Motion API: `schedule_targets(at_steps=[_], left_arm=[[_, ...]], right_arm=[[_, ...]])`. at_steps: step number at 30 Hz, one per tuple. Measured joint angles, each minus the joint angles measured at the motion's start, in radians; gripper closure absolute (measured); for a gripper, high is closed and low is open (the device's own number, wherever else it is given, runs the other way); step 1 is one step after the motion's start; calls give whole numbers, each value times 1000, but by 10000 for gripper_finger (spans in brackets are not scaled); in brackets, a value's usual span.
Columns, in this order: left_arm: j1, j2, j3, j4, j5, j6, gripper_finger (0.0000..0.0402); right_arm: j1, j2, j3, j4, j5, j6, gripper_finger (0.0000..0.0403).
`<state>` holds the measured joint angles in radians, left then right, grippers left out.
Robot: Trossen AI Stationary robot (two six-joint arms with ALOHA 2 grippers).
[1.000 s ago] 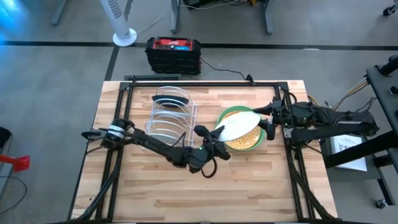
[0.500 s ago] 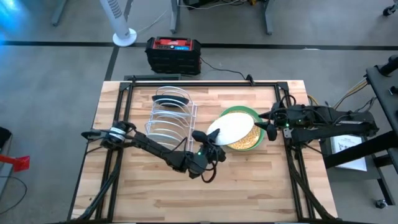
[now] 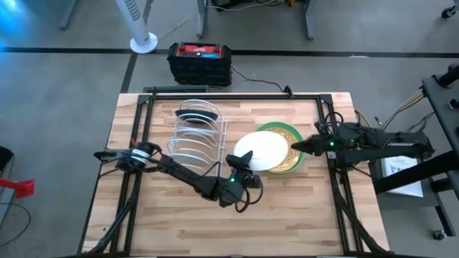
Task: Sort dishes
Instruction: Put the blue pattern plate in the dish rack
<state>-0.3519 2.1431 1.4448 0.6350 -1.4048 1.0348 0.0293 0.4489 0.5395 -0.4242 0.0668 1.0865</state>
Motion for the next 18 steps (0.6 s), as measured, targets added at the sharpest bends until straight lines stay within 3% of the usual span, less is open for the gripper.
schedule_targets(at_steps=[3,8,18], left_arm=[[1,14,0,1,-20,-2,374],[2,24,0,-2,-36,-16,374],[0,24,0,-8,-20,-7,374]], right_arm=[[19,-15,-52,114,-36,90,129],[58,-14,-110,134,-36,191,119],[98,-14,-293,455,64,369,112]])
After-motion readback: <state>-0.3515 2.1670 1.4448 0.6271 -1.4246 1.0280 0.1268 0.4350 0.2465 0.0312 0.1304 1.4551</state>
